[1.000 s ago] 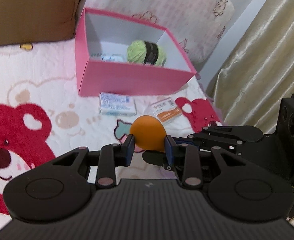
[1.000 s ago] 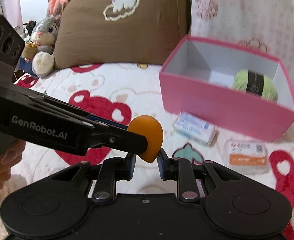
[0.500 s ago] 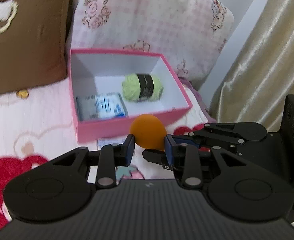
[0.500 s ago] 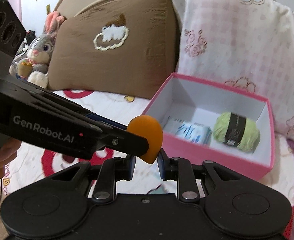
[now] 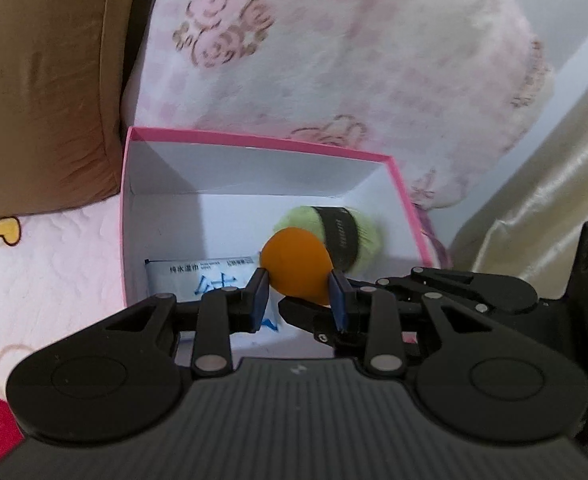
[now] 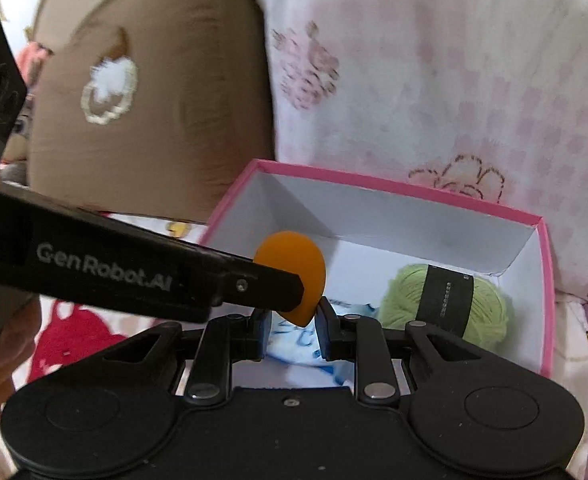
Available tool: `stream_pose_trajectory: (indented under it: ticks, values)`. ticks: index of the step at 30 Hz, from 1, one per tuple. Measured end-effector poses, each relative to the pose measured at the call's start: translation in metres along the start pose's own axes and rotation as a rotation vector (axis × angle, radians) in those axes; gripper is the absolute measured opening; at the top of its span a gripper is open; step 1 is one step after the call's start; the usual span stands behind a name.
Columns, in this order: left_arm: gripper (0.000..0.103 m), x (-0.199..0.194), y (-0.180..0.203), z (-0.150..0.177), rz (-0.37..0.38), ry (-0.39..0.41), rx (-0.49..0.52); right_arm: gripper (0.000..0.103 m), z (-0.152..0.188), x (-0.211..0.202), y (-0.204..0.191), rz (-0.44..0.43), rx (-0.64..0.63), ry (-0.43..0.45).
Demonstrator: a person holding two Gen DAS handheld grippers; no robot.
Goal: Organize objects
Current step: 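Carry the orange sponge with the left gripper into the pink box, then open the left gripper to drop the sponge and lift away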
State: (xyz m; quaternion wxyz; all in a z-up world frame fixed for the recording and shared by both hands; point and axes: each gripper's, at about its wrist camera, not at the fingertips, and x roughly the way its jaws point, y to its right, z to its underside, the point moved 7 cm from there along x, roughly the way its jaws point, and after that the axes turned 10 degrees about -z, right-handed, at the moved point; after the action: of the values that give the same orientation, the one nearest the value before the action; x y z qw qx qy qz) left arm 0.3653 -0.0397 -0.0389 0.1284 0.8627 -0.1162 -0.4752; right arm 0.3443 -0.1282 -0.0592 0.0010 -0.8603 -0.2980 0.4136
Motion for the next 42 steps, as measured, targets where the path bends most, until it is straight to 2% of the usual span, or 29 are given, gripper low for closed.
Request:
stream_pose_trajectory:
  ticks: [4,10,19,22,24,27,31,35,39,42]
  values:
    - [0.03,0.031,-0.01,-0.007,-0.033,-0.024,-0.033,0.027,-0.004,0.033,0.017,0.018,0.022,-0.048]
    - [0.03,0.061,-0.024,-0.01,-0.042,-0.048,-0.109,0.027,-0.008,0.064,0.028,0.033,0.037,-0.092]
    - [0.031,0.085,-0.03,-0.01,-0.038,-0.101,-0.137,0.028,-0.001,0.08,0.037,0.045,0.037,-0.14]
    - [0.031,0.087,-0.029,-0.01,-0.046,-0.092,-0.135,0.03,0.001,0.083,0.041,0.05,0.051,-0.142]
    - [0.031,0.082,-0.025,-0.01,-0.057,-0.075,-0.106,0.03,0.002,0.083,0.042,0.053,0.066,-0.141]
    - [0.031,0.066,-0.019,-0.009,-0.035,-0.053,-0.086,0.03,0.005,0.077,0.044,0.036,0.11,-0.132]
    - [0.031,0.046,-0.016,-0.008,-0.092,-0.022,-0.022,0.031,0.004,0.061,0.038,0.042,0.086,-0.096]
    - [0.031,0.025,-0.015,-0.002,-0.073,-0.023,-0.016,0.031,0.009,0.038,0.028,0.015,0.084,-0.07]
    - [0.032,0.0,-0.012,0.007,-0.123,-0.023,0.051,0.031,0.016,0.009,0.018,0.003,0.051,-0.057]
    - [0.034,-0.022,-0.012,0.013,-0.116,-0.035,0.06,0.036,0.019,-0.011,0.006,-0.008,0.038,-0.04]
